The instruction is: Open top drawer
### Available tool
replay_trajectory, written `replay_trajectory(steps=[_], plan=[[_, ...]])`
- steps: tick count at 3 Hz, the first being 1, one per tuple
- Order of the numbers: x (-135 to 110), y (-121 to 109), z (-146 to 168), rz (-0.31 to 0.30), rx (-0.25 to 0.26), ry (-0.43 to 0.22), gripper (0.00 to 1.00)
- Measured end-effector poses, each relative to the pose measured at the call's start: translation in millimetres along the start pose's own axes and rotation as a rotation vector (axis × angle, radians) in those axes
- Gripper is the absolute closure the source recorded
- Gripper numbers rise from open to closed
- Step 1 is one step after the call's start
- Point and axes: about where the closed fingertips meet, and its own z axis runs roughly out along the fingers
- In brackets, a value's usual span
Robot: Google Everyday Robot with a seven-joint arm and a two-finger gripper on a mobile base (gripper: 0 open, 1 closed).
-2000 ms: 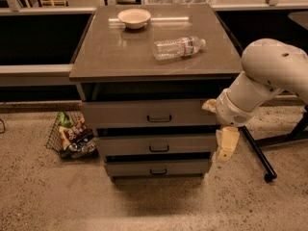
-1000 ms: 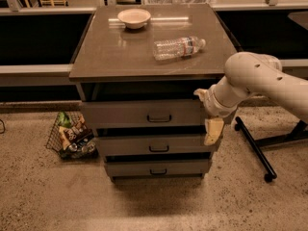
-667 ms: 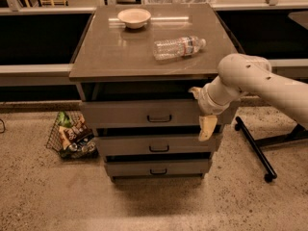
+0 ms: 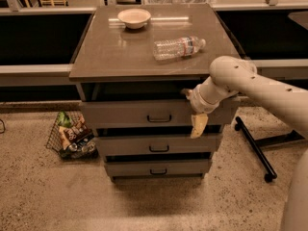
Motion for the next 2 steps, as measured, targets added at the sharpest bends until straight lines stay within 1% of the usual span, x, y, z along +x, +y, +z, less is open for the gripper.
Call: replay_trajectory(steps=[1,2], plan=[[-4,-1,10,-0.009,-0.021,-0.017,0.25],[-9,10,9,-0.006,-0.02,-0.033,0.49]])
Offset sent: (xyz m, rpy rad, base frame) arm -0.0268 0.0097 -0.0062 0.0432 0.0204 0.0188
